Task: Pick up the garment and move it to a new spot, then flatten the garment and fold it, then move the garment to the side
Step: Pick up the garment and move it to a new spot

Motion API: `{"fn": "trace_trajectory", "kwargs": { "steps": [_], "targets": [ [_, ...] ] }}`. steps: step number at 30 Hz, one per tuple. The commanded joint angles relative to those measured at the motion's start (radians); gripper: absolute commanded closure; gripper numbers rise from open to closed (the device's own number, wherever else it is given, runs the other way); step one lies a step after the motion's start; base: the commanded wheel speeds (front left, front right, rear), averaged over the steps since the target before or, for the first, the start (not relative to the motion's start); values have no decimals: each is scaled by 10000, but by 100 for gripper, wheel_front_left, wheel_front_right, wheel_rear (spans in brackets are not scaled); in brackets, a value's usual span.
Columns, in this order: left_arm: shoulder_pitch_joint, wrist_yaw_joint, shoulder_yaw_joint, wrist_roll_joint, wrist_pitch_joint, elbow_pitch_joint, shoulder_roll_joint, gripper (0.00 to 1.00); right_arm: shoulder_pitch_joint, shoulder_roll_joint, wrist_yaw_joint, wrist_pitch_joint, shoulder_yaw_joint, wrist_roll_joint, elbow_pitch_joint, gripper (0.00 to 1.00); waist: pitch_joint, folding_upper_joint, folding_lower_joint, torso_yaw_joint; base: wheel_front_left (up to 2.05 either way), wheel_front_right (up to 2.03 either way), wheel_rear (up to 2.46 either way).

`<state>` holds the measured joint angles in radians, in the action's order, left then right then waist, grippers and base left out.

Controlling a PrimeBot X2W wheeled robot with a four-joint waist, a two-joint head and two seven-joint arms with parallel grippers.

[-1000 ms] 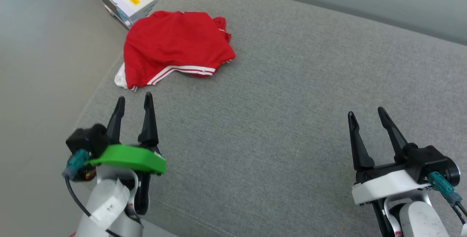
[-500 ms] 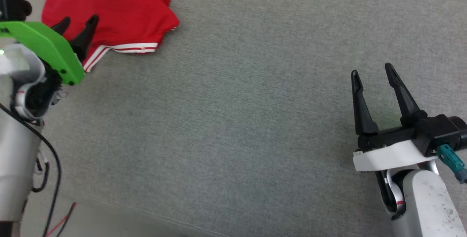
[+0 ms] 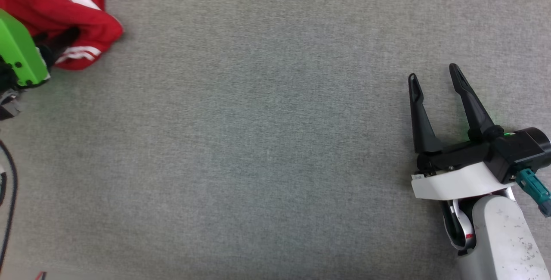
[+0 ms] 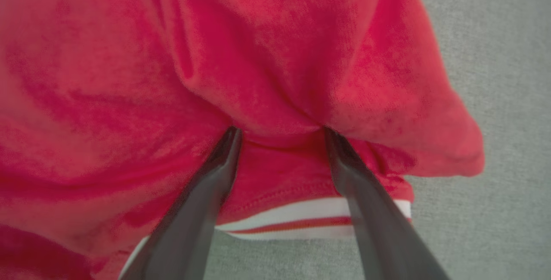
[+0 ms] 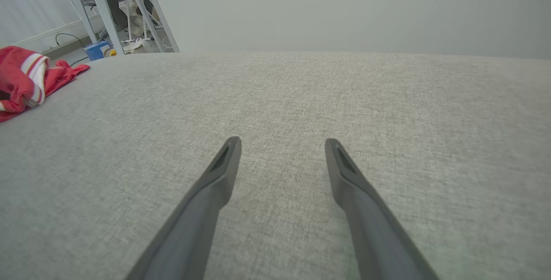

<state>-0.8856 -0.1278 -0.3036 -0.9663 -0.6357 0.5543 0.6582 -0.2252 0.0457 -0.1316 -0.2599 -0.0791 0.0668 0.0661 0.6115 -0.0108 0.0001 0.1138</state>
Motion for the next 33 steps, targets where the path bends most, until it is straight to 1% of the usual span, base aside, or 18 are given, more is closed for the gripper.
{"fn": "trace_trajectory", "kwargs": {
  "steps": [1,3,4,5,6,8,12,16,18,21,23,29,33],
  "targets": [
    [8,-28,-180,-61,-59,215,-105,0,-62,45,9,-19,8,51,-49,0,279,108,-1,-308,0,0,0],
    [60,-28,-270,-160,-121,383,-129,0,-40,45,9,-19,19,53,-50,0,269,108,-1,-324,0,0,0],
    [94,-28,-320,-238,-199,433,-152,16,-32,45,9,-19,34,51,-52,0,259,108,-1,-318,0,0,0],
    [135,-28,-383,-332,-278,451,-175,62,-30,45,9,-19,58,46,-58,0,240,108,-1,-307,0,0,0],
    [171,-28,-444,-399,-302,415,-187,99,-32,45,9,-19,81,38,-64,0,219,108,-1,-293,0,0,0],
    [226,-28,-504,-552,-178,307,-218,100,-43,45,9,-19,137,7,-82,0,134,108,-1,-231,0,0,0],
    [296,-28,-476,-776,504,89,-198,100,-31,45,9,-19,165,-6,-184,0,-210,108,-1,-112,0,0,0],
    [484,-28,-542,-722,1562,-232,-2,100,48,45,9,-19,151,44,-316,0,-757,108,-1,-49,0,0,0],
    [594,-28,-363,-687,2276,-156,57,100,99,45,9,-19,182,89,-388,0,-1102,108,-1,-37,0,0,0],
    [730,-25,-303,-265,3206,-176,200,100,244,45,9,-19,295,224,-498,0,-1704,108,-1,-67,0,0,0],
    [822,-26,-199,-270,3635,-375,113,100,367,45,9,-19,414,322,-563,0,-2098,108,-1,-71,0,0,0],
    [1246,-13,-342,96,4406,-1559,129,100,692,45,9,-19,571,614,-720,0,-3072,108,-1,-197,0,0,0],
    [1549,138,-556,361,4623,-2492,0,100,907,45,9,-19,662,858,-790,0,-3595,108,-1,-424,0,0,0]
  ]
}}
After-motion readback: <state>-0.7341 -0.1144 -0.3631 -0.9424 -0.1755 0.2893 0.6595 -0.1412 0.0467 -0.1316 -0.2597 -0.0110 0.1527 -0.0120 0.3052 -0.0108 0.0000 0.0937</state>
